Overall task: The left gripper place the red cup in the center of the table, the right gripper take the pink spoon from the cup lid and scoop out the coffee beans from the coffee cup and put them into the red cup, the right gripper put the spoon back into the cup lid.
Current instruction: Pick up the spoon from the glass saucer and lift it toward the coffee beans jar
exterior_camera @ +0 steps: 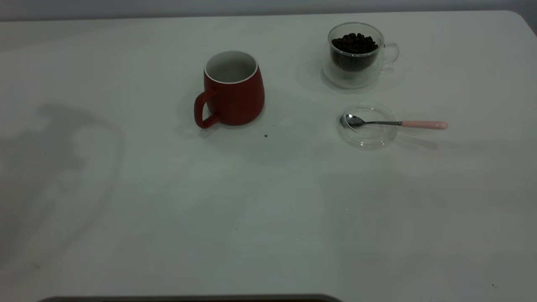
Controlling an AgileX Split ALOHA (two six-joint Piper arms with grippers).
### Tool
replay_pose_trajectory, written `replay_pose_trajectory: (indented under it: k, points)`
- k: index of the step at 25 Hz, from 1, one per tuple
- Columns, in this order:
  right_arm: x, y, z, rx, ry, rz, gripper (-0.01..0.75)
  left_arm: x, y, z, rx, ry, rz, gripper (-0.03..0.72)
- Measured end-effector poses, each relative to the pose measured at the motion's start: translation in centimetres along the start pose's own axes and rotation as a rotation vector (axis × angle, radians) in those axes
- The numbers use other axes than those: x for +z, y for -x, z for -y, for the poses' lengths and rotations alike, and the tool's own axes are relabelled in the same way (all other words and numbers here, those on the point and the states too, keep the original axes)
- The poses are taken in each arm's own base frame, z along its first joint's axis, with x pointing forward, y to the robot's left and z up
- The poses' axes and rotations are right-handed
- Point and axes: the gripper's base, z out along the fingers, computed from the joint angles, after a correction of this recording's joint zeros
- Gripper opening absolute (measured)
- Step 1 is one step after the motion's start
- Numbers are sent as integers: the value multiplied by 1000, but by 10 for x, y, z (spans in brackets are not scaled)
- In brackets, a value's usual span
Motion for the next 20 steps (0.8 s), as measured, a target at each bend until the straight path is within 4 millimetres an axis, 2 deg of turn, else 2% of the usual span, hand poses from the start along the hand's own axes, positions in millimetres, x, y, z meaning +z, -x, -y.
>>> replay_pose_trajectory:
  k: [4, 8, 12, 20]
  points:
    - [0, 0, 0, 0, 0, 0, 488, -49, -24, -3, -48, 29, 124, 492]
    - [0, 0, 0, 0, 0, 0, 488, -78, -62, 2, -78, 40, 188, 492]
    - [0, 0, 0, 0, 0, 0, 488, -91, -106, 10, -124, 43, 220, 492]
    - [0, 0, 0, 0, 0, 0, 488, -92, -204, 37, -214, 16, 300, 492]
